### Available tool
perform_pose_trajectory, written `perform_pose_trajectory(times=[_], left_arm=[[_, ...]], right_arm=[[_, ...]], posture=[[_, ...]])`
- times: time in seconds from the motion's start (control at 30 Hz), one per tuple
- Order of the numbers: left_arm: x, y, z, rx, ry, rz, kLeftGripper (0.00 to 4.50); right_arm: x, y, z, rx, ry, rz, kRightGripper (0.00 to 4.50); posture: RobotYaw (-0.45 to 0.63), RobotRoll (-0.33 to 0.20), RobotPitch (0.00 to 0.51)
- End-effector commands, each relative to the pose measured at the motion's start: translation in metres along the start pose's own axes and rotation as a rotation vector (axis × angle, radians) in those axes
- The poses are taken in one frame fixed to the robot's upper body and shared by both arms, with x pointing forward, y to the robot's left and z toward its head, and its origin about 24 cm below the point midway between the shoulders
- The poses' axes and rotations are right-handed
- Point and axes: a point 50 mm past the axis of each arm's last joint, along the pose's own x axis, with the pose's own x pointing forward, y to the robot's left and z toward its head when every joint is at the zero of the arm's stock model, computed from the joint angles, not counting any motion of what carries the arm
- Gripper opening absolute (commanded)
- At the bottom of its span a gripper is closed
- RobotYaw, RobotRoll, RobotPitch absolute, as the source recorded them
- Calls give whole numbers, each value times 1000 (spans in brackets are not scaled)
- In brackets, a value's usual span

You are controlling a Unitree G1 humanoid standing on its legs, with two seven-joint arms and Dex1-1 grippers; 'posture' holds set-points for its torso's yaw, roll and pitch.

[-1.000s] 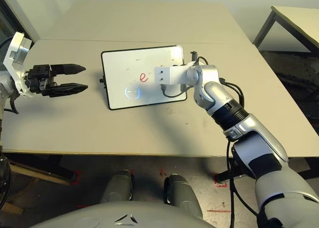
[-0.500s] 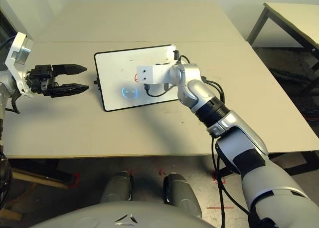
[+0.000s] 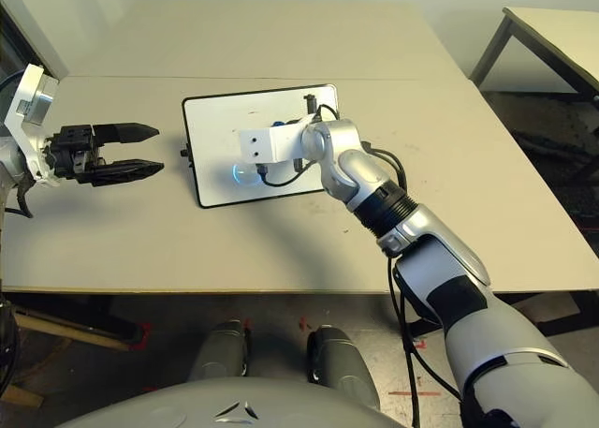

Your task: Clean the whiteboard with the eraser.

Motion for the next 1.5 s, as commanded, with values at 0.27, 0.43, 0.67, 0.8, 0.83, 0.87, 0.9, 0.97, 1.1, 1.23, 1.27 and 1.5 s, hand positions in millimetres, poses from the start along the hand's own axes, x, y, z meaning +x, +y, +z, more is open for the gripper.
perform_pose_trajectory(times=[0.27,0.43,0.67,0.8,0.83,0.87,0.9,0.97,1.1,1.23,1.27,1.5], left_arm=[[6,4,2,2,-5,-19,4500],[6,4,2,2,-7,-21,4500],[4,4,2,5,-5,-14,4500],[4,3,2,5,-5,-12,4500],[3,3,2,5,-4,-11,4500],[3,3,2,5,-4,-10,4500],[3,3,2,6,-4,-9,4500],[3,4,3,7,-5,-9,4500],[4,4,4,11,-6,-10,4500],[4,4,4,14,-10,-9,4500],[4,4,4,15,-10,-8,4500],[2,4,4,16,-11,0,4500]], right_arm=[[-9,9,-53,32,156,36,239],[-9,11,-48,32,139,40,239],[-9,21,-26,6,61,69,239],[-10,30,-15,-16,24,94,239],[-10,32,-13,-20,19,97,239],[-10,34,-11,-26,13,100,239],[-10,35,-9,-30,9,102,239],[-10,36,-5,-39,0,103,239],[-6,37,5,-58,-23,102,239],[-3,36,16,-49,-44,98,239],[-3,35,17,-50,-47,97,239],[-7,28,9,-6,-39,95,239]], posture=[[282,0,31],[288,0,29],[298,0,28],[302,0,27],[302,0,27],[302,0,27],[301,0,26],[301,0,26],[299,0,24],[299,0,24],[305,0,20],[308,0,18]])
